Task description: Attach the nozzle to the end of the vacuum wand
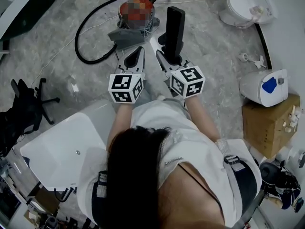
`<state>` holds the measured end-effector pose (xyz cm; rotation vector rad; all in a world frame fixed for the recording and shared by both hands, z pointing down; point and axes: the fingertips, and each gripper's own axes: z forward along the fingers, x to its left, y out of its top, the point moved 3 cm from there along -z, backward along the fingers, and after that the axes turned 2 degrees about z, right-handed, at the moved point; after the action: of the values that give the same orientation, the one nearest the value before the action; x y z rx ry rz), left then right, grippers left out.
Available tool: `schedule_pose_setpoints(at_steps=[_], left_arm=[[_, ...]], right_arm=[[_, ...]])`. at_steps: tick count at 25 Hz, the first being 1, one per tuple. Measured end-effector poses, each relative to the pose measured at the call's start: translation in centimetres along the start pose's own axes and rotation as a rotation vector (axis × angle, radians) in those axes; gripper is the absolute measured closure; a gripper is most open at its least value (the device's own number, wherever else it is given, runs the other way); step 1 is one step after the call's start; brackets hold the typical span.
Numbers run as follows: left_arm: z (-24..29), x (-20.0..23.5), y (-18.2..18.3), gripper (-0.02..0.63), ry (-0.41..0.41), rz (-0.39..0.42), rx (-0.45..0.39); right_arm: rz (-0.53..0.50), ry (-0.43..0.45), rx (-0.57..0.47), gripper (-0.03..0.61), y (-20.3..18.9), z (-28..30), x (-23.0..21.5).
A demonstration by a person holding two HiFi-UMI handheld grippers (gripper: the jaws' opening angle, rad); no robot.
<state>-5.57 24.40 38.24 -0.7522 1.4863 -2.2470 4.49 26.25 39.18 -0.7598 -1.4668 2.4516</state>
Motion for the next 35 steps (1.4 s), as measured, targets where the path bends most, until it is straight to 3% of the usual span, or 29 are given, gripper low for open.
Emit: schedule_pose_setpoints(at_steps=[25,35], left_arm=[[2.0,6.8,1.3,0.612,-0.008,0.008,0.046],[3.4,9.2,2.6,0.612,-0.066,0.028,0.037]], right_arm=[[0.024,-0.028,0.029,0.486,1.3,7.3,1.5],[0.036,-0.051,0.016,0.486,2.3,10.3,1.9]])
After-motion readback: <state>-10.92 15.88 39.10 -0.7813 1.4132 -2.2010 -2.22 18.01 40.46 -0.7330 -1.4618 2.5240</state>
